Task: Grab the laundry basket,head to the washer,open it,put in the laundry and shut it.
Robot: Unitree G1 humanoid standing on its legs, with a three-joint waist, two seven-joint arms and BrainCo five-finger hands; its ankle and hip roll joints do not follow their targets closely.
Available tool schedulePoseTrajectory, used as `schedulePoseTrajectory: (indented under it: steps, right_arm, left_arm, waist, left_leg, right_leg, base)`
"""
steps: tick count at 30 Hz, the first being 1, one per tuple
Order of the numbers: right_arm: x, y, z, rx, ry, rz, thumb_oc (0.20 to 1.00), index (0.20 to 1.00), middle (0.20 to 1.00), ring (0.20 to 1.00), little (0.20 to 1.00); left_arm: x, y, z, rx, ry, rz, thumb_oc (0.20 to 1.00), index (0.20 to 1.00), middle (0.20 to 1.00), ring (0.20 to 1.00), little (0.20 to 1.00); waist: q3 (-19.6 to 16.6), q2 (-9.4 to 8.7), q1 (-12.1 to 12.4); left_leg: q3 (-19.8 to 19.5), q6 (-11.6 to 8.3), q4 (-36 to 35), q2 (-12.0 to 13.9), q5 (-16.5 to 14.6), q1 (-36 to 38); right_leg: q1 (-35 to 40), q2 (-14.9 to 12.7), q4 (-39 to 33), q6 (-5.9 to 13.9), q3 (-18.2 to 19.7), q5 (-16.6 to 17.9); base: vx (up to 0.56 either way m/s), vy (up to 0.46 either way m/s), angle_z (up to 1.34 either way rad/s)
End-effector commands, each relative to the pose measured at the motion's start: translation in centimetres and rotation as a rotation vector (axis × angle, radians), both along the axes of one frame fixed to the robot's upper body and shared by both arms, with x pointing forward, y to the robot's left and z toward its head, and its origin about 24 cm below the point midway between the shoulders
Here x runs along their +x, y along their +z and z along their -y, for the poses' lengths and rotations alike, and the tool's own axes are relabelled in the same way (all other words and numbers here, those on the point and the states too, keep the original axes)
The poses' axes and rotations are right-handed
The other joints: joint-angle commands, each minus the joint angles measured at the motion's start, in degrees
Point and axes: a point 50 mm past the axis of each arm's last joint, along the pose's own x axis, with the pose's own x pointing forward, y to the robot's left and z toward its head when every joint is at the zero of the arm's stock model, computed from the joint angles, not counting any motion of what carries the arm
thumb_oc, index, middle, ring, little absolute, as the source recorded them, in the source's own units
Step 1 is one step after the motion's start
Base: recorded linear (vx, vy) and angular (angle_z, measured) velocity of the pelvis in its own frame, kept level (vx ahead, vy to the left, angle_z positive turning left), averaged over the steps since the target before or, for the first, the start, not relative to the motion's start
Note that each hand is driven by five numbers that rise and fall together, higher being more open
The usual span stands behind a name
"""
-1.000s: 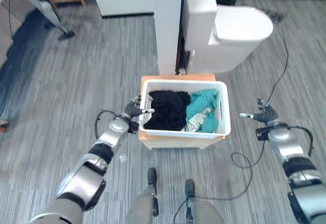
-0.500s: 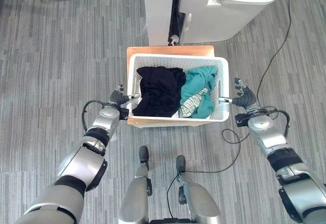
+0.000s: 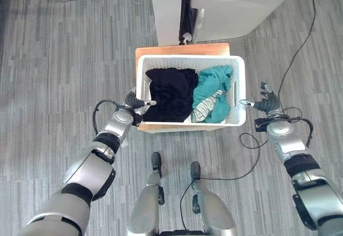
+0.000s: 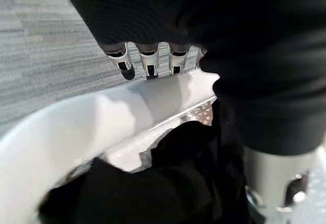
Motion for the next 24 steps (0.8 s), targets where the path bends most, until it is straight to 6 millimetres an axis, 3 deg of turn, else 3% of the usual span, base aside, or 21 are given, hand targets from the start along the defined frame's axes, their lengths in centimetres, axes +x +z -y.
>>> schedulePoseTrajectory:
  steps: [1,4,13,16,24]
  right_arm:
    - [0.2,2.5,1.1,-0.074,-0.020,0.082,1.000,1.000,1.000,1.000,1.000]
    - [1.4,2.5,-0.4,-0.044,0.016,0.064,1.000,1.000,1.000,1.000,1.000]
    - [2.4,2.7,-3.4,-0.014,0.114,0.072,1.000,1.000,1.000,1.000,1.000]
    - [2.5,1.5,-4.8,0.084,0.142,0.049,1.000,1.000,1.000,1.000,1.000]
    - [2.3,-0.3,-6.0,0.146,0.167,-0.011,1.000,1.000,1.000,1.000,1.000]
  left_arm:
    - [1.2,2.2,1.0,0.060,-0.003,0.040,1.000,1.000,1.000,1.000,1.000]
    - [1.4,2.8,0.3,0.067,0.021,0.039,1.000,1.000,1.000,1.000,1.000]
    - [1.7,4.4,-0.1,0.041,0.025,0.094,1.000,1.000,1.000,1.000,1.000]
    - [1.8,4.8,-0.7,0.054,0.050,0.097,1.000,1.000,1.000,1.000,1.000]
    - [2.1,5.8,-0.8,0.099,0.050,0.113,1.000,1.000,1.000,1.000,1.000]
  waist:
    - [-3.24,-0.83,0.89]
    - [-2.38,-0.93,0.80]
    - [-1.25,-0.87,1.29]
    - [-1.07,-0.95,1.21]
    - [-0.74,-1.31,0.82]
  left_leg:
    - [-1.66,-0.30,2.83,1.75,-4.25,0.41]
    - [-1.71,-0.30,2.97,1.66,-4.17,-0.45]
    - [-1.79,-0.34,4.24,1.41,-4.40,-2.83]
    - [-1.73,-0.35,4.45,1.44,-4.46,-3.34]
    - [-1.84,-0.30,5.17,1.21,-4.94,-4.24]
  right_leg:
    - [-6.26,-3.54,6.78,2.47,-0.98,-2.95]
    - [-7.39,-3.47,6.98,2.48,-0.75,-2.52]
    - [-8.90,-3.63,6.96,2.50,-0.71,-2.20]
    - [-9.36,-3.79,7.03,2.49,-0.69,-2.19]
    - [-9.95,-3.95,7.33,2.40,-0.74,-2.35]
  base:
    - [-0.01,0.007,-0.03]
    - [0.00,0.008,-0.03]
    - [0.01,0.003,0.00]
    - [0.04,0.017,-0.02]
    - [0.02,0.005,0.00]
